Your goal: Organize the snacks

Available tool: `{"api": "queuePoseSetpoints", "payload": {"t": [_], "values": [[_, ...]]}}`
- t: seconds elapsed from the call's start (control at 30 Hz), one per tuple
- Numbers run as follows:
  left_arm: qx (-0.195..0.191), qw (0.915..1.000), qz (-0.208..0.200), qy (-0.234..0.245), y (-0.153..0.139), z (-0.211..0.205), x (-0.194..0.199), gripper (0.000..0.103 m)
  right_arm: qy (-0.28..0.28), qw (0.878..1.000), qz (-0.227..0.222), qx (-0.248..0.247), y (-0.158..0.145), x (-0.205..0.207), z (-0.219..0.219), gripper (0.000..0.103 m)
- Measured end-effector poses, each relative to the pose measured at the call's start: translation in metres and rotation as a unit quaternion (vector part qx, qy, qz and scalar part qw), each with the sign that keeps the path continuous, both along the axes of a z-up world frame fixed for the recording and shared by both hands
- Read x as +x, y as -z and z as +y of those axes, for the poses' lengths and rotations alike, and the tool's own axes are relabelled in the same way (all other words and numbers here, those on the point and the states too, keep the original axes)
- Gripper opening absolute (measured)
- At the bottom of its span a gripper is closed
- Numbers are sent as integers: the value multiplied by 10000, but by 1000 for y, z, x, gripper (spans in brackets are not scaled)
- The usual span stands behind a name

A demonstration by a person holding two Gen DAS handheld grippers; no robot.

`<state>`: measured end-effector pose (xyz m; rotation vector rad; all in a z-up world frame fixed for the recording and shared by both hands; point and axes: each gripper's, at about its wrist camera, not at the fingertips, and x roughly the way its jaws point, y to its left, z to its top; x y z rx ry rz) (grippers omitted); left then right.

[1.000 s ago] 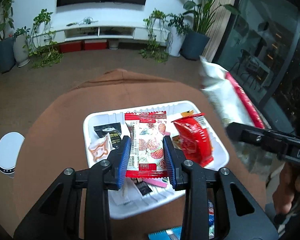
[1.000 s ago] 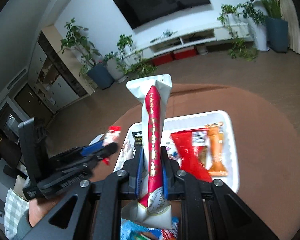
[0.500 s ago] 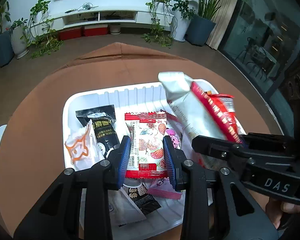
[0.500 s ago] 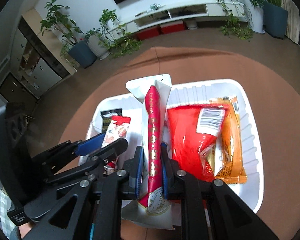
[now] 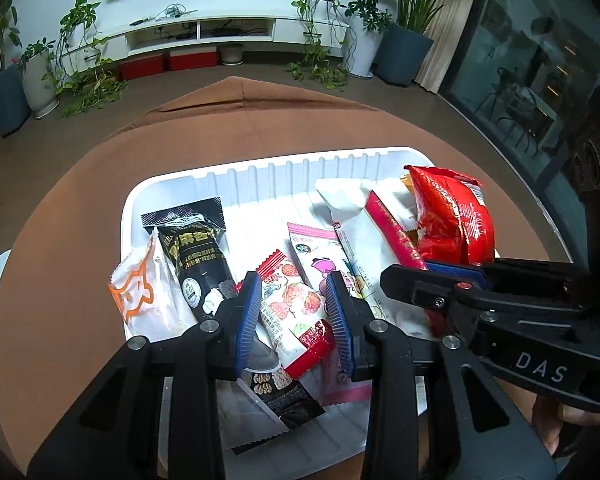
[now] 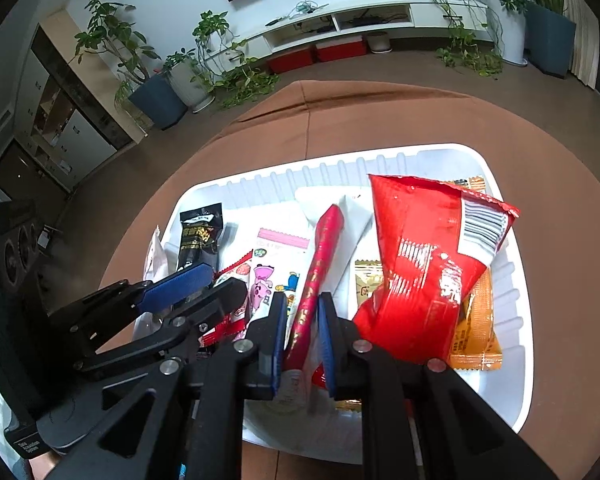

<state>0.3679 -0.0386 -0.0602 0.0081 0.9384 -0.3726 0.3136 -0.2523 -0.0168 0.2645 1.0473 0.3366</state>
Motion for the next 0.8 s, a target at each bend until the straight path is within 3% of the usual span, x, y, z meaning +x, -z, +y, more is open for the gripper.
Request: {"api": "queuePoseSetpoints", "payload": {"t": [0.03, 0.23, 0.3, 0.37, 0.43, 0.47, 0.53, 0.63, 0.8], "values": [[-3, 10000, -9, -9, -2, 0, -4, 32, -7, 10000, 5, 3, -1, 1, 0, 17], [-157, 9996, -176, -135, -19, 10, -21, 55, 65, 9998, -131, 145, -11, -7, -8, 20], [-188, 9993, -258, -215, -28, 15, -28, 71, 89, 9995, -237, 186, -19, -12, -11, 20], [-258, 9987, -357, -263, -42, 23, -41, 84, 180, 9990, -323, 257, -30, -19, -18, 31], [-304, 9976, -521, -325, -55, 31, -56, 96, 282, 9975, -475, 433, -44, -32, -28, 64], [-325, 9971, -580, -359, -61, 35, -64, 99, 341, 9964, -582, 520, -51, -40, -34, 71], [-395, 9960, -694, -393, -72, 45, -84, 102, 393, 9943, -835, 536, -65, -60, -43, 83], [-435, 9954, -732, -440, -79, 55, -114, 103, 414, 9917, -1174, 323, -75, -94, -55, 91], [-477, 9959, -646, -412, -75, 59, -170, 103, 395, 9921, -1186, 106, -68, -147, -70, 91]]}}
